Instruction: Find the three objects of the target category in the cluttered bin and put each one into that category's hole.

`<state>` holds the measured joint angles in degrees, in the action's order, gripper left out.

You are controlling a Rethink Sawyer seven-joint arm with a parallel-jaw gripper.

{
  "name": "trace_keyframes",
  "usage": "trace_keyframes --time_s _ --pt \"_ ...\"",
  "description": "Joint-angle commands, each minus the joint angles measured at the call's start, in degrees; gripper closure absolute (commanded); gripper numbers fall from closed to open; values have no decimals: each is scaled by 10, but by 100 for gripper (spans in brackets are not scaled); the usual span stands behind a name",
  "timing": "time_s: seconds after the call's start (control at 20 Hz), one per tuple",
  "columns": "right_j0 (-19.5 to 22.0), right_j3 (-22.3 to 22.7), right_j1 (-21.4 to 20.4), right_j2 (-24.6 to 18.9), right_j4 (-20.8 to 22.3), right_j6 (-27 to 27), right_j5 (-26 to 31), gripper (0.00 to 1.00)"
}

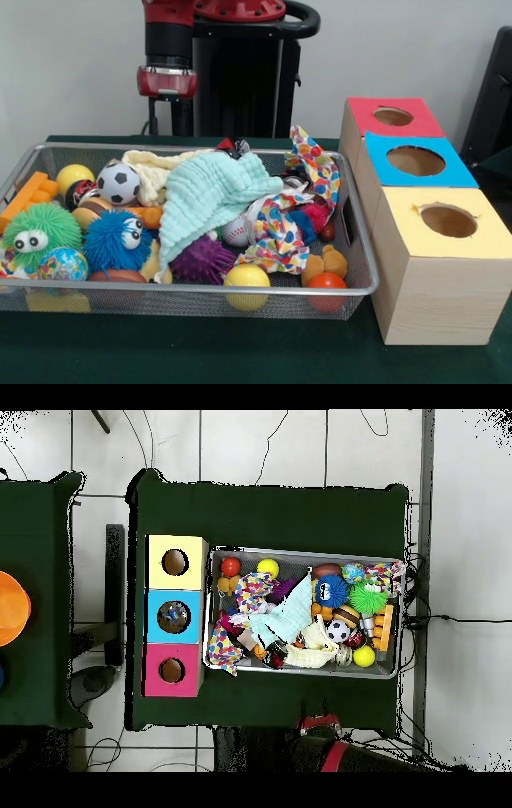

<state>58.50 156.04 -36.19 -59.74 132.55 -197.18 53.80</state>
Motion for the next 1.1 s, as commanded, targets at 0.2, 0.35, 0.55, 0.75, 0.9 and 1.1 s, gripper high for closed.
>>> trace_keyframes --time_s 0.2,0.35,0.55,0.75,0.9,1.1 --pt "15 -9 29 -84 67 -100 101 0" --pt "18 -13 32 -80 64 -88 95 0" --pt "23 -26 47 -69 66 -69 94 0" --pt "21 -49 68 -44 77 -40 92 0" --pt "24 -62 87 -32 99 -25 101 0" --pt "23 -68 93 -28 109 -23 107 0"
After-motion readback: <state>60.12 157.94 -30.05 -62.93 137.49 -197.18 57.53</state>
